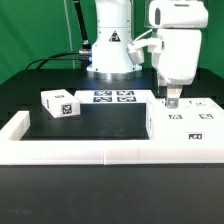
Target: Assemble cabinet
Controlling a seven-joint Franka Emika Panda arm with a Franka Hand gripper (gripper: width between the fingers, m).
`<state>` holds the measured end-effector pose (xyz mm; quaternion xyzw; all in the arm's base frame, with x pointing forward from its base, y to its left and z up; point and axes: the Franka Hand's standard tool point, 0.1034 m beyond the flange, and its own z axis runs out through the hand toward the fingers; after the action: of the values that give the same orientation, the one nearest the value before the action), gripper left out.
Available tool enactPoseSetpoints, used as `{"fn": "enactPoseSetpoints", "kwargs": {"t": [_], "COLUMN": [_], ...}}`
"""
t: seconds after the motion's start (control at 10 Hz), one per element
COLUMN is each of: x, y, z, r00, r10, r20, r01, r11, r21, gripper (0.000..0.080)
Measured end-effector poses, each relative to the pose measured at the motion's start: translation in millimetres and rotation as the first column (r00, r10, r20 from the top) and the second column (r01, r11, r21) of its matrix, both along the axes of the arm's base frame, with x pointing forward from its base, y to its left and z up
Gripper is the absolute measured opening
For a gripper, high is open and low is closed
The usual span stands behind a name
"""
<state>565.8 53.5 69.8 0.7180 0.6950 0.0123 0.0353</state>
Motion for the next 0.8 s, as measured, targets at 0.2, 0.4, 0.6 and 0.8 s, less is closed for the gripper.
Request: {"fn": "enactPoseSetpoints", "kwargs": {"t": [0.2,0.4,0.6,0.8], "x": [-15.7,-47.5,-81.8,-89.2], "y": [1.2,6.8,18.2,20.6], "z": [12.1,18.2,21.0,19.7], "r00": [0.995,0.975,0.949,0.943], "r10": [-0.083,-0.212,-0.306,-0.323], "r20": [0.049,0.065,0.081,0.082], "r01": [0.082,0.210,0.299,0.316], "r11": [0.996,0.977,0.951,0.944], "r21": [0.020,0.045,0.082,0.093], "gripper": [0.0796,0.0797,0.0797,0.0797]}}
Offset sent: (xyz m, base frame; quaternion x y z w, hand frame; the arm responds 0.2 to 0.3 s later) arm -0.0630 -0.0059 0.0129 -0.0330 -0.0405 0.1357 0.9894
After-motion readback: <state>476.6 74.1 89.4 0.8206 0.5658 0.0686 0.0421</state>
